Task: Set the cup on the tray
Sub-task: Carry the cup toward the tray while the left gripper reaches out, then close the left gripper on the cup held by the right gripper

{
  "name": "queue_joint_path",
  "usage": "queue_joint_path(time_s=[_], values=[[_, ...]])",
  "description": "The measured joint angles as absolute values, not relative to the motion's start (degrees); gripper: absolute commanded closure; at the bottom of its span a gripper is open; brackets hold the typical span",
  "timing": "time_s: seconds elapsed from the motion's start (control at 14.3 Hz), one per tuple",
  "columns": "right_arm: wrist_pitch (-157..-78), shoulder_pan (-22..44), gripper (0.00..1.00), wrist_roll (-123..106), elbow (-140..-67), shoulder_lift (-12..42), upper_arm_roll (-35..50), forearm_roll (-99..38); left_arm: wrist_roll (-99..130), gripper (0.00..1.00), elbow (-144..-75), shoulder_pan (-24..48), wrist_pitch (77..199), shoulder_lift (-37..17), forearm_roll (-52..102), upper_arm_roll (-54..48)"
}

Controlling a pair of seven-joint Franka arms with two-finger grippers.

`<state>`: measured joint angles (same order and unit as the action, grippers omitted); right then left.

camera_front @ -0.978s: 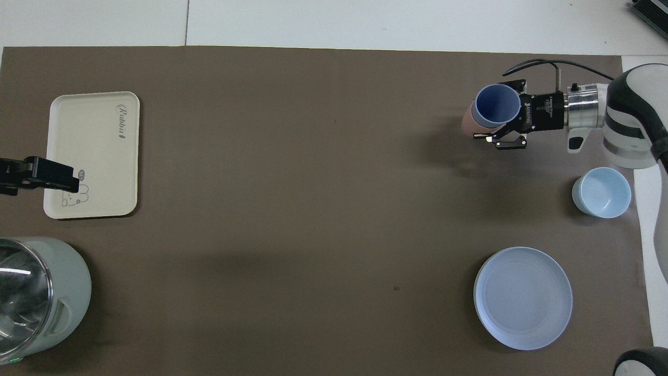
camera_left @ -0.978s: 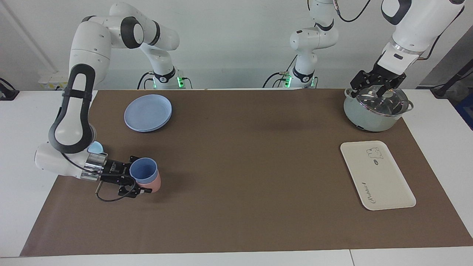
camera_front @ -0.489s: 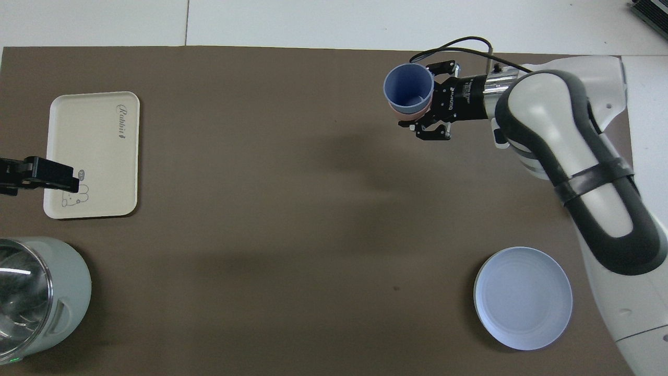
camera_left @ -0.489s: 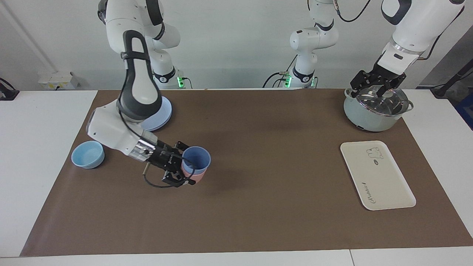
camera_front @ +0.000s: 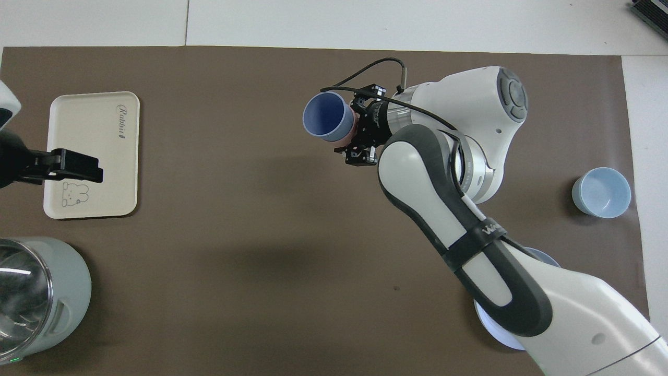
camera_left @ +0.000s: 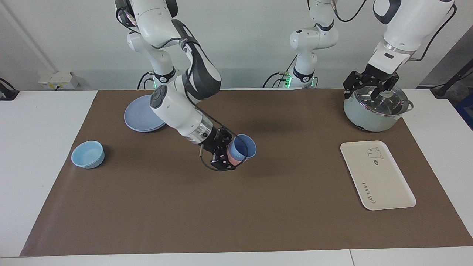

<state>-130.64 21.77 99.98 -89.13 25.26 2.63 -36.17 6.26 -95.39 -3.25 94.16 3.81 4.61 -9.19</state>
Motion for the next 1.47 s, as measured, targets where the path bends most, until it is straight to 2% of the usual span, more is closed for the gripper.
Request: queue_joint_path(time_s=[0.42,0.56,0.77,1.19,1.26,1.47], values=[[-128.5,28.6,1.00,108.1,-88.6,23.8,2.6,-27.7,19.2,0.00,-106.9,-0.5,113.7,4.8,25.4,-9.6],[-126.0,28.9,1.00,108.5,-88.5,22.5,2.5,-26.9,23.9,0.04,-109.6,2.1,119.7,4.7,28.7,-9.6],[-124.4,28.2,1.00,108.5,-88.5,20.3,2.1,-26.8,26.4,0.04,-113.4,6.3,126.2,4.5,34.9,-9.7],[-124.1,28.1,1.00,108.5,-88.6,19.1,2.0,-26.8,26.5,0.04,-114.4,8.6,128.6,4.6,42.0,-9.6],[-124.1,28.1,1.00,108.5,-88.6,19.1,2.0,-26.8,26.5,0.06,-114.3,8.6,128.6,4.6,42.0,-9.6],[-124.1,28.1,1.00,108.5,-88.6,19.1,2.0,-26.8,26.5,0.24,-113.9,9.0,128.6,4.7,42.1,-9.6]])
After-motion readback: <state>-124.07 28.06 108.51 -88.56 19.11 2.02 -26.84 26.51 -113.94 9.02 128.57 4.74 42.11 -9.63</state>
